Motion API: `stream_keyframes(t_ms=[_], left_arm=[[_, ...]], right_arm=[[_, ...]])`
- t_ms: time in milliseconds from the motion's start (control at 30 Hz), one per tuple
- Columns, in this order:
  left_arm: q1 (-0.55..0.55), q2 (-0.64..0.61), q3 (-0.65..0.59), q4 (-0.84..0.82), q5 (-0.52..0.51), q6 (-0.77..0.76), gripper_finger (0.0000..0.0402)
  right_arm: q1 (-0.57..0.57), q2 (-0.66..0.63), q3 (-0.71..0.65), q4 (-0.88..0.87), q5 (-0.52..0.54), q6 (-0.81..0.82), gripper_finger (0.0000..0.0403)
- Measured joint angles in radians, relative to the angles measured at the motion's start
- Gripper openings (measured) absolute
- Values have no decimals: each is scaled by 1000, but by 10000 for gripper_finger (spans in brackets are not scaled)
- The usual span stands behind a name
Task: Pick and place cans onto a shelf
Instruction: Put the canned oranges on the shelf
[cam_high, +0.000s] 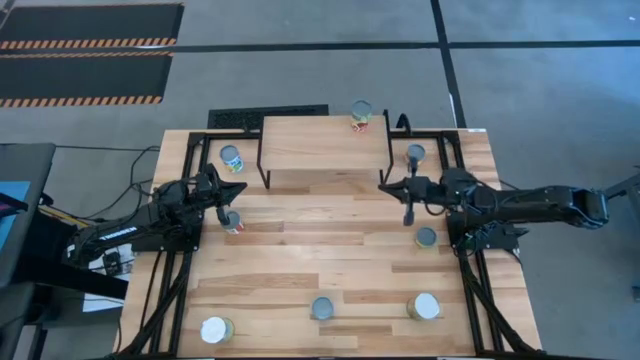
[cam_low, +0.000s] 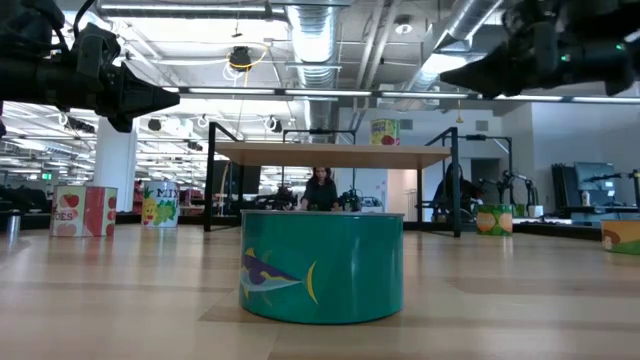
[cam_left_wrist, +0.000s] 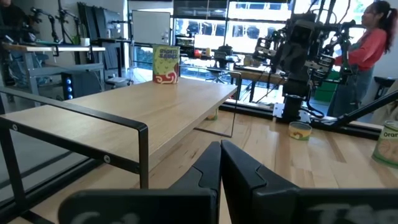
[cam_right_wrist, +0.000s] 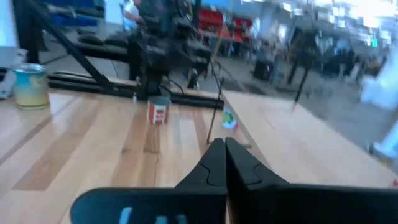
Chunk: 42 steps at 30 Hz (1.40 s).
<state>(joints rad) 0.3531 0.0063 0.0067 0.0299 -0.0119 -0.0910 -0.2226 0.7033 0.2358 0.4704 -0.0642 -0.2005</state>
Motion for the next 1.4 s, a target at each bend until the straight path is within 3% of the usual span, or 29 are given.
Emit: stream_keyframes(t_ms=[467, 667, 1000, 1400], left_arm=[[0, 0, 0, 10, 0, -7, 0], [0, 4, 0, 47, -33, 4, 0], [0, 7, 0, 17, -36, 12, 0], [0, 7, 0, 10, 69, 50, 0]], right_arm=[[-103, -432, -177, -87, -95, -10, 6], [-155, -561, -202, -153, -134, -5, 7], [-181, -612, -202, -236, -148, 21, 7], [-193, -612, -141, -388, -142, 125, 7]])
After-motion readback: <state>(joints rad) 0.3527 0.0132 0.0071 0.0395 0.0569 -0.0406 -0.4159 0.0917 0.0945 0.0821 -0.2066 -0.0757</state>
